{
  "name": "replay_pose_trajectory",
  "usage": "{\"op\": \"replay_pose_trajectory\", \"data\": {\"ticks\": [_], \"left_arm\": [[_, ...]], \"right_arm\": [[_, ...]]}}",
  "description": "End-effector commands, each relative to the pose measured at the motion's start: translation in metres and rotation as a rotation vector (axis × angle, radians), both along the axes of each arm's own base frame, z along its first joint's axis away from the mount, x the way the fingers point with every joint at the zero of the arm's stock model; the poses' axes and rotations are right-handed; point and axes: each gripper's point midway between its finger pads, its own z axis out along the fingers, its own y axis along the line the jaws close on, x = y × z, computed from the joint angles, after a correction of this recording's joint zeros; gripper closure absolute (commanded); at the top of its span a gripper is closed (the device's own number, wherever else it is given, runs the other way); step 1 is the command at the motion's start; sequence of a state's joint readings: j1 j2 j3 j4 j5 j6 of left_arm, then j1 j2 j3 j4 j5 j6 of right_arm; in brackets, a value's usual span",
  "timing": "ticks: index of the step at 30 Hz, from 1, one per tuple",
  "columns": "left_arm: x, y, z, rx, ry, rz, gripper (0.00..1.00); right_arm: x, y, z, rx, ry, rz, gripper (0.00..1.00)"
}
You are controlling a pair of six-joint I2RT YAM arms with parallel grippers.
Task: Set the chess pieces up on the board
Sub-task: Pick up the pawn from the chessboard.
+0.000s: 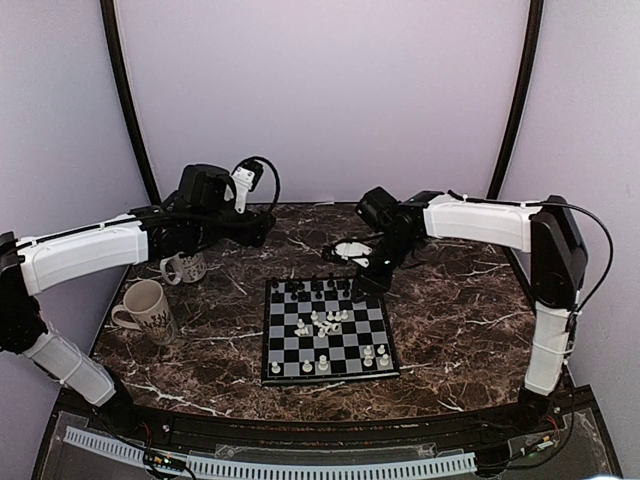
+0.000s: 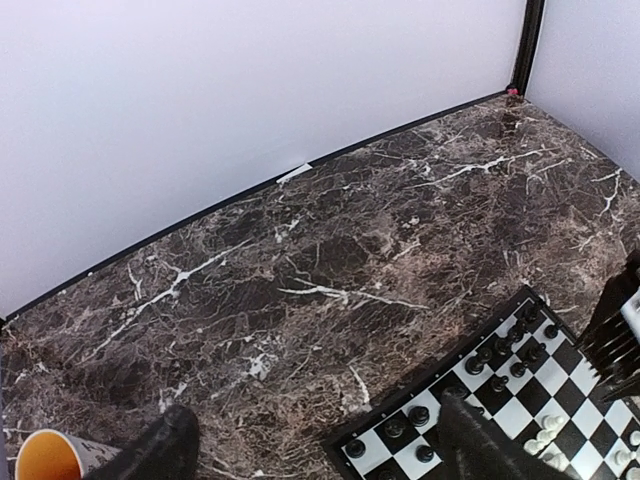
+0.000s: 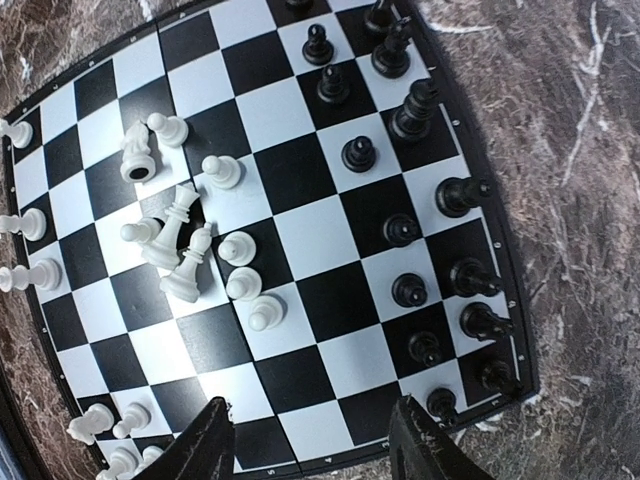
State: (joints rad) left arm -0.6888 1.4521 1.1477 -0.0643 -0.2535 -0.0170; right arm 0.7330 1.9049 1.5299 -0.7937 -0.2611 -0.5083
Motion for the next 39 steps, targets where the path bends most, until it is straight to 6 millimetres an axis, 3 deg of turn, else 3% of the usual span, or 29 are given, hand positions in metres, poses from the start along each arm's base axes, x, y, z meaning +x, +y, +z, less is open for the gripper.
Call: {"op": "replay_pose_trajectory", "data": {"ticks": [1, 15, 24, 32, 39], "left_arm": [[-0.008, -0.006, 0.016, -0.037, -0.002, -0.065, 0.25], [-0.008, -0.006, 0.013, -0.031, 0.002, -0.072, 0.25], [-0.007, -0.008, 0.008, -0.020, 0.016, -0.079, 0.25], [-0.007, -0.010, 0.004, -0.012, 0.025, -0.084, 0.25], [-0.007, -0.011, 0.002, -0.011, 0.030, -0.091, 0.25]], "right_arm": [[-0.005, 0.012, -0.010, -0.060, 0.014, 0.032, 0.48], [-0.010, 0.031, -0.047, -0.116, 0.063, 0.049, 0.51], [-0.013, 0.035, -0.055, -0.114, 0.104, 0.056, 0.73], [-0.018, 0.035, -0.053, -0.109, 0.124, 0.060, 0.90], [-0.024, 0.021, -0.034, -0.116, 0.085, 0.059, 0.95]]}}
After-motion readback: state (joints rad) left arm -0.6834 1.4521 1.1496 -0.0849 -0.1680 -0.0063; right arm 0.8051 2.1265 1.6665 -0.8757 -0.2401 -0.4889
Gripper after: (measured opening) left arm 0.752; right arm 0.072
